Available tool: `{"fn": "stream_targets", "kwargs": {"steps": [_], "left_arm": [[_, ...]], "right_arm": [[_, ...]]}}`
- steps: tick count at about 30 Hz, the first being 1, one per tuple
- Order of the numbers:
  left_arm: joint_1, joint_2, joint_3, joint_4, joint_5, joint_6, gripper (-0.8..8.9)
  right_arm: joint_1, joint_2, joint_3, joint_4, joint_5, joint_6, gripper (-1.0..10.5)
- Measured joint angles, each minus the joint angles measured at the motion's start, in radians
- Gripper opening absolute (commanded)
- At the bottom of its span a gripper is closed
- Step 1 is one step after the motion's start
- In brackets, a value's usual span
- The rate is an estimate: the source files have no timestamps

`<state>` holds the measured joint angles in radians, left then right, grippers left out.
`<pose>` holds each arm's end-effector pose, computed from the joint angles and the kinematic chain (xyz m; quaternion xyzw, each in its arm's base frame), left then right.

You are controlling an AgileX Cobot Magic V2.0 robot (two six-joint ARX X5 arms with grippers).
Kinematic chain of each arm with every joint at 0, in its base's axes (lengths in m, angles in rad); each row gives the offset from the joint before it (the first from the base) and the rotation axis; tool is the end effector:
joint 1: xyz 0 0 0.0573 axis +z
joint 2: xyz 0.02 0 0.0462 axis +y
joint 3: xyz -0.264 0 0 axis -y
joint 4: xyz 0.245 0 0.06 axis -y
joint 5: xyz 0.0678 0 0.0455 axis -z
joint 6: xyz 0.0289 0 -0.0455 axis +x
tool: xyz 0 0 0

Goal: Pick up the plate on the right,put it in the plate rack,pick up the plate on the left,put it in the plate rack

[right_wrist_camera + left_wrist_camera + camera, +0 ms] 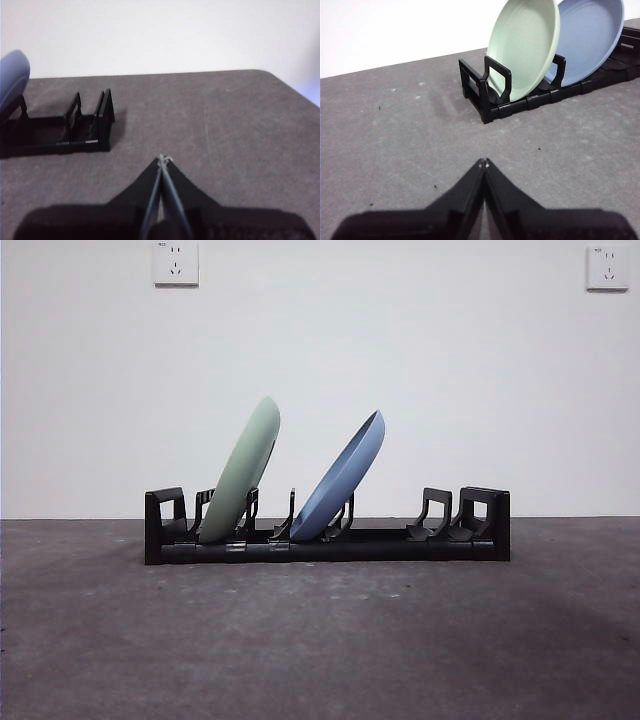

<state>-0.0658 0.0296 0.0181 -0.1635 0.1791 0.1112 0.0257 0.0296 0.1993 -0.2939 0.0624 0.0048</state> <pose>0.0960 -0.0115 0.1517 0.0500 0.0804 -0.1263 0.9875 0.0834 0.0003 0.1999 -0.0003 0.0620 -0.0185 0.9979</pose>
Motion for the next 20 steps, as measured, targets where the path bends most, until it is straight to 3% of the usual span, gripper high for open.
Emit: {"fn": "stream_targets", "kwargs": {"steps": [9,20], "left_arm": [[0.000,0.003,0.000,0.000,0.000,0.000,-0.04],[0.000,0.006,0.000,0.000,0.000,0.000,-0.04]], "right_arm": [[0.000,-0.019,-0.106,0.000,-0.092,0.006,0.0],[0.000,-0.019,-0.141,0.000,-0.097,0.007,0.0]]}}
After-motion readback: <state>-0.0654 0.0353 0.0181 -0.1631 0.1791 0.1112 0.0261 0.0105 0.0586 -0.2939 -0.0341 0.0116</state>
